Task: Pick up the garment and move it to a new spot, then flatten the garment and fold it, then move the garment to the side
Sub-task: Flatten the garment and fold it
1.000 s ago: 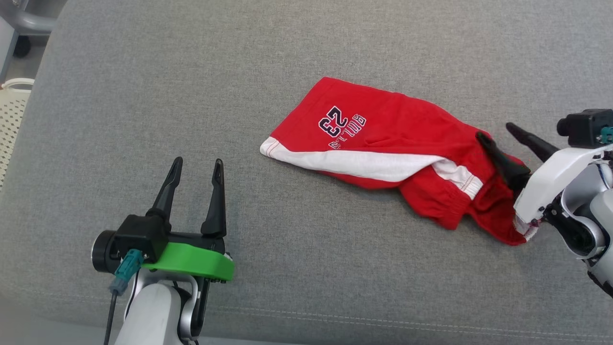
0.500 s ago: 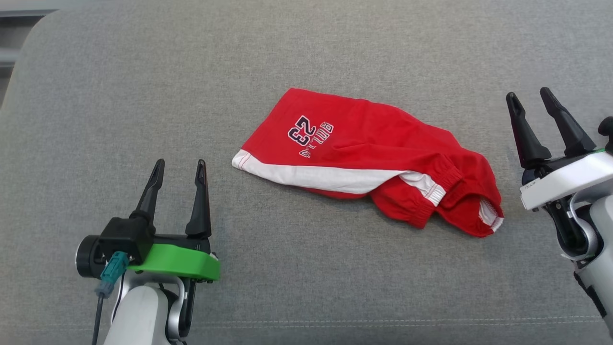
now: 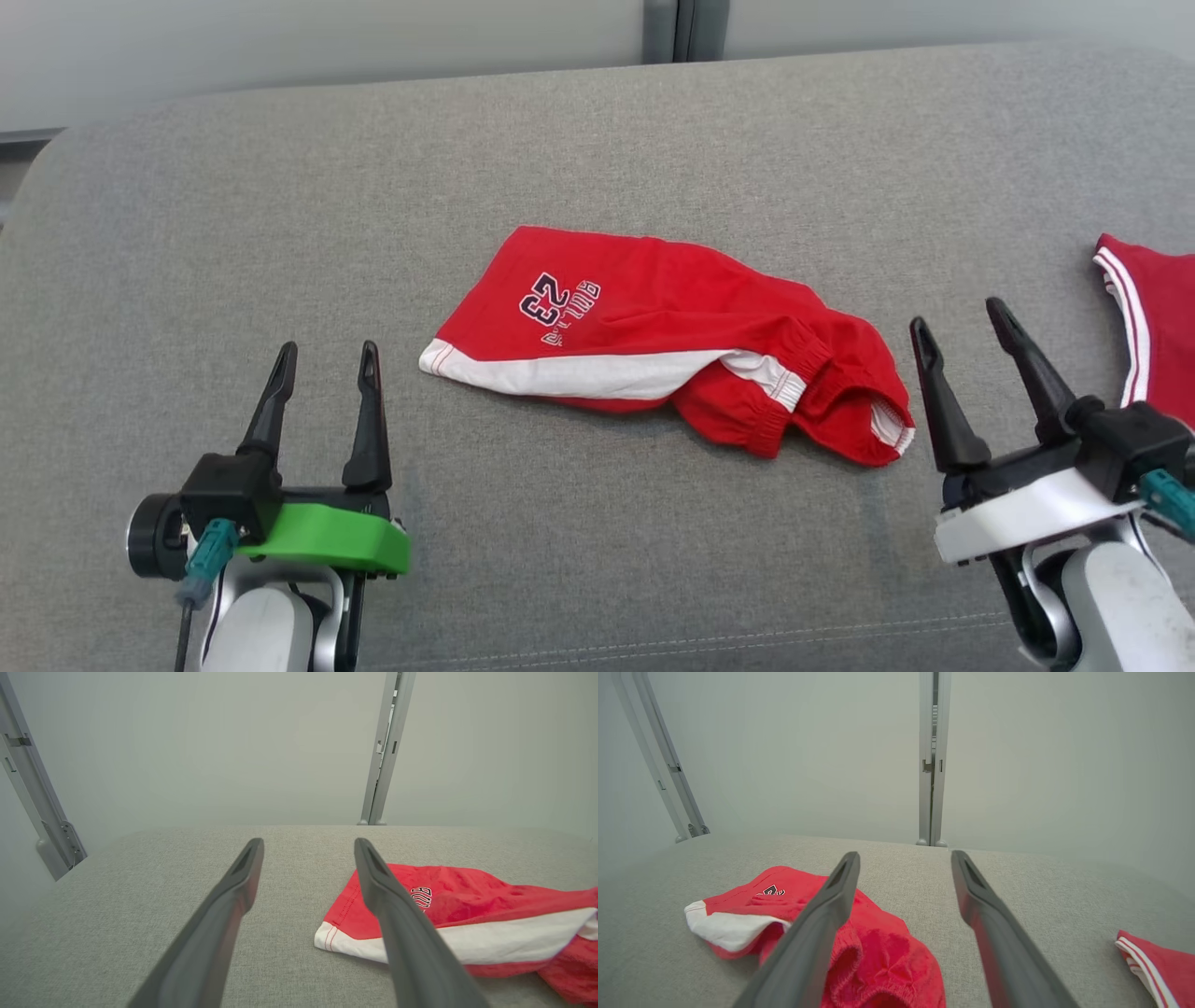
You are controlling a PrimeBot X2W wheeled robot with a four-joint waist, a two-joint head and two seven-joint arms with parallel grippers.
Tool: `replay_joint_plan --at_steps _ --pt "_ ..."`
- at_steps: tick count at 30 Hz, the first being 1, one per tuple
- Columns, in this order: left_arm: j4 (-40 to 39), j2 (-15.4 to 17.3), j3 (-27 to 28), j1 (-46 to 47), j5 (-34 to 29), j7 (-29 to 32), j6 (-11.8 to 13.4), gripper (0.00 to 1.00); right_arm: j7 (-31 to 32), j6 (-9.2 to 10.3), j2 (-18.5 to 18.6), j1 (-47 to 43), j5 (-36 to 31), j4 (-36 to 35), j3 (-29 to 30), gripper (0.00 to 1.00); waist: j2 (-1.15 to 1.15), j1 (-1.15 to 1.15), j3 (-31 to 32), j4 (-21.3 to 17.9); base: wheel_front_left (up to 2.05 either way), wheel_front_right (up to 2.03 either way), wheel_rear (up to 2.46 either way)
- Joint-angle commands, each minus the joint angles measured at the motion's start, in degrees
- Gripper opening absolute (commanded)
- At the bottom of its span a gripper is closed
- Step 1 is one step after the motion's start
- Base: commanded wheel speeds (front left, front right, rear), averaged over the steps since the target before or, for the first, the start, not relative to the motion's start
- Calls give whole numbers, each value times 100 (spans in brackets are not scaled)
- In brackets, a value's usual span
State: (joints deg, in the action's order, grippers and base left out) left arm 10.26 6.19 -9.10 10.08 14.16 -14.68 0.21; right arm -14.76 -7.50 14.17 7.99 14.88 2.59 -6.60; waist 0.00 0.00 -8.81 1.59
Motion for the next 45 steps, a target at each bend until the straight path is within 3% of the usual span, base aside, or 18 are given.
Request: replay_joint_plan --at_steps 1,15,32,36,45 --pt "2 34 15 -118 0 18 41 100 20 3 -70 -169 -52 -57 10 100 0 0 149 -82 0 0 0" --pt "5 184 -42 -762 19 304 191 100 354 3 -554 -1235 -378 -278 72 100 0 0 609 -128 0 0 0" --pt "-25 250 -143 -775 95 456 222 100 662 3 -619 -1457 -433 -438 9 100 0 0 675 -55 0 0 0" --pt "63 206 -275 -591 183 590 63 100 758 3 -568 -1386 -366 -407 -126 100 0 0 572 11 0 0 0" --pt "786 82 -609 12 828 1695 -537 100 914 3 -361 -1020 70 -179 -696 100 0 0 163 58 0 0 0"
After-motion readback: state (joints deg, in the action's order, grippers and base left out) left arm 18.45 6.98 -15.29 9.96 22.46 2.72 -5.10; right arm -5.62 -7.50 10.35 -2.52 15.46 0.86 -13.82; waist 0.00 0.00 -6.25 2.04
